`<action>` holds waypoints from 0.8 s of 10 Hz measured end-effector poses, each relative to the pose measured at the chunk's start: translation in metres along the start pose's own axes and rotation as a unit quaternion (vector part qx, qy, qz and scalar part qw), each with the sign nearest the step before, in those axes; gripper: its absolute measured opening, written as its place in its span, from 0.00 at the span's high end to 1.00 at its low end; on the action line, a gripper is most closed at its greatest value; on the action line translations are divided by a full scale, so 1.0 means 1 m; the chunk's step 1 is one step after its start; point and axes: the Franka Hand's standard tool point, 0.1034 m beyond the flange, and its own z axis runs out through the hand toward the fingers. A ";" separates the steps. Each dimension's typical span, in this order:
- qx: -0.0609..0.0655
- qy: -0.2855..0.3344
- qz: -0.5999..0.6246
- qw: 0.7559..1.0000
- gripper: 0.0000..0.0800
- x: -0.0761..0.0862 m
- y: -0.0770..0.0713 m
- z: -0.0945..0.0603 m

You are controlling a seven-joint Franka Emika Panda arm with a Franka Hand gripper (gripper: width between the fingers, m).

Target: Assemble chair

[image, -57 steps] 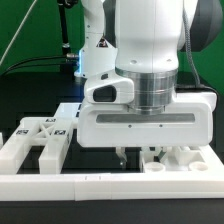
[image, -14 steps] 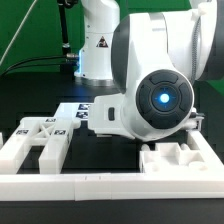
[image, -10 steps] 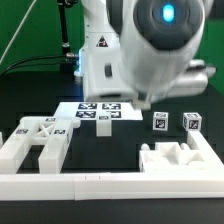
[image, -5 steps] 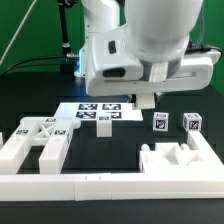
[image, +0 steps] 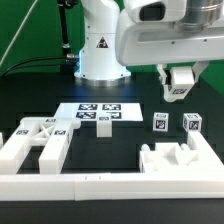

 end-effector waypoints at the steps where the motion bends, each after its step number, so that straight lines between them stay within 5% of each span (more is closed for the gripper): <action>1: 0.001 0.047 0.001 0.999 0.64 0.005 0.001 -0.002; 3: 0.000 0.124 -0.003 0.992 0.64 0.014 0.000 -0.005; 6: -0.009 0.288 -0.040 0.957 0.64 0.054 -0.014 -0.009; 8: -0.014 0.361 -0.057 0.931 0.64 0.058 -0.011 -0.008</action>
Offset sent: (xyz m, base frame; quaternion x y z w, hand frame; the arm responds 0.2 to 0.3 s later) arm 0.0386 0.0136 0.0034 -0.0644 0.2424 -0.1046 0.9624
